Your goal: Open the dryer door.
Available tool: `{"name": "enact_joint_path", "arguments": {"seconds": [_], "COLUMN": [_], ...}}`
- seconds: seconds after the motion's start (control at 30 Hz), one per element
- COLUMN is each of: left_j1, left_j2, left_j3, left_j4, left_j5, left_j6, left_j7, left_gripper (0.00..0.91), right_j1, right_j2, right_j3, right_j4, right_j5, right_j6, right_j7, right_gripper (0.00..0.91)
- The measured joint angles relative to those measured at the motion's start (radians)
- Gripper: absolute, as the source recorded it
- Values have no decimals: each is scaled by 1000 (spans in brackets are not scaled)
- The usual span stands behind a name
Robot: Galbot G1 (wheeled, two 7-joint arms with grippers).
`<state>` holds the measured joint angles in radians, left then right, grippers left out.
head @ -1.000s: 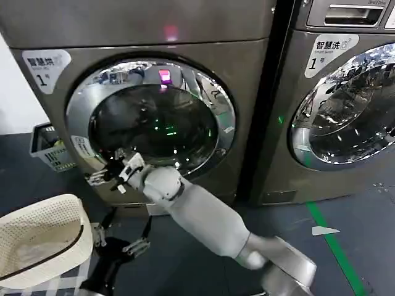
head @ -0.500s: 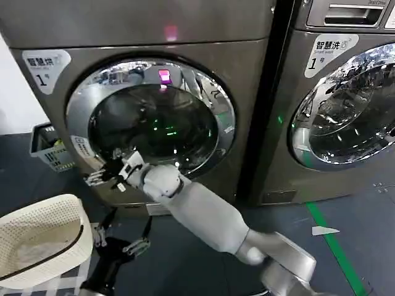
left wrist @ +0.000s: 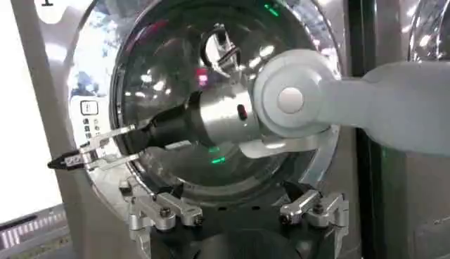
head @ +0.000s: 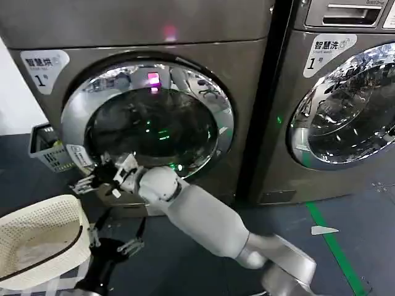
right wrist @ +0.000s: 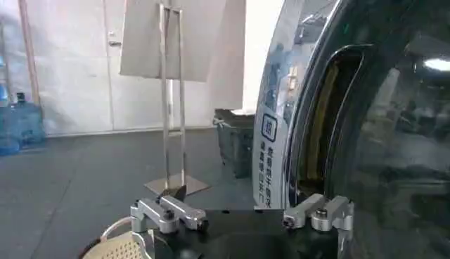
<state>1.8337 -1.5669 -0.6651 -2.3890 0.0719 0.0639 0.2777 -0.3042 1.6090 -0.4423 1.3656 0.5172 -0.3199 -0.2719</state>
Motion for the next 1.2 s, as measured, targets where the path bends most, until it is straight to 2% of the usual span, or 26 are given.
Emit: {"name": "enact_joint_path", "arguments": {"seconds": [0.13, 0.2, 0.47, 0.57, 0.87, 1.2], "left_j1": [3, 2, 1, -15, -70, -129], "left_j2": [9, 13, 25, 39, 84, 135], "left_j3": [-20, -32, -114, -187, -468, -629], "left_j4": [-20, -28, -29, -12, 58, 104], "left_j5": [17, 20, -60, -101, -189, -361], "left_j6": [42, 57, 40, 58, 174, 200], "left_j7": [13, 49, 142, 139, 173, 142], "left_gripper": [907, 907, 907, 907, 907, 907], "right_j1": [-1, -1, -5, -7, -24, -39], "right_j2": [0, 0, 0, -1, -2, -2], "right_j3": [2, 5, 7, 11, 12, 25], "right_j4": [4, 11, 30, 39, 86, 97], "right_j5": [0, 11, 17, 18, 23, 35], "right_j6": [-4, -28, -22, 5, -4, 0], "right_j7": [4, 6, -38, -74, -159, -287], "right_gripper": [907, 907, 907, 907, 907, 907]}}
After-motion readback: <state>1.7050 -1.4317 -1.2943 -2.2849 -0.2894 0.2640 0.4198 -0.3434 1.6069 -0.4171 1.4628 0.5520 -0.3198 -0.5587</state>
